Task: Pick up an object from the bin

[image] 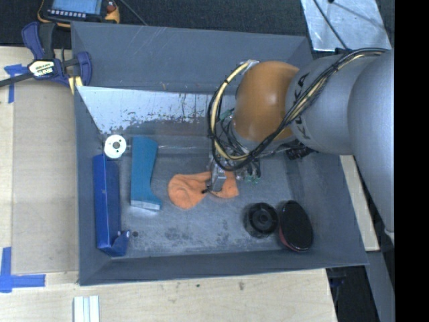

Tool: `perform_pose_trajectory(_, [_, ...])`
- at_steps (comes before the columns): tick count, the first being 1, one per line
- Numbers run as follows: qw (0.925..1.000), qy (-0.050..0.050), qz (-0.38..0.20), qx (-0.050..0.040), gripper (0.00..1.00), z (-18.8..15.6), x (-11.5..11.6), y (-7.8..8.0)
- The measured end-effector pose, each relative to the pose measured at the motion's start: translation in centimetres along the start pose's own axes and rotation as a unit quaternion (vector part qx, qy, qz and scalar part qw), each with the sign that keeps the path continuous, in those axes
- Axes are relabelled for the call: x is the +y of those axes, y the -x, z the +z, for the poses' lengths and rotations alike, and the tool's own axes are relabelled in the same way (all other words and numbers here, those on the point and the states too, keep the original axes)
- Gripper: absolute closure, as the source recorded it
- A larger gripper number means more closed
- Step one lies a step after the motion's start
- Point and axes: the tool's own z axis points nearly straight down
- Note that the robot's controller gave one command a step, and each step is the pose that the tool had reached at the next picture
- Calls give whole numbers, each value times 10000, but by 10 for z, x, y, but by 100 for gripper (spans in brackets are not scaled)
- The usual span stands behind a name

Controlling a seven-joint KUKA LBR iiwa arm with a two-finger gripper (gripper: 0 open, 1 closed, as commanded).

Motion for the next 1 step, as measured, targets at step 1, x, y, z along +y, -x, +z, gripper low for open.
perform_pose_trajectory(1, [10000,0,2,0,100,0,0,0])
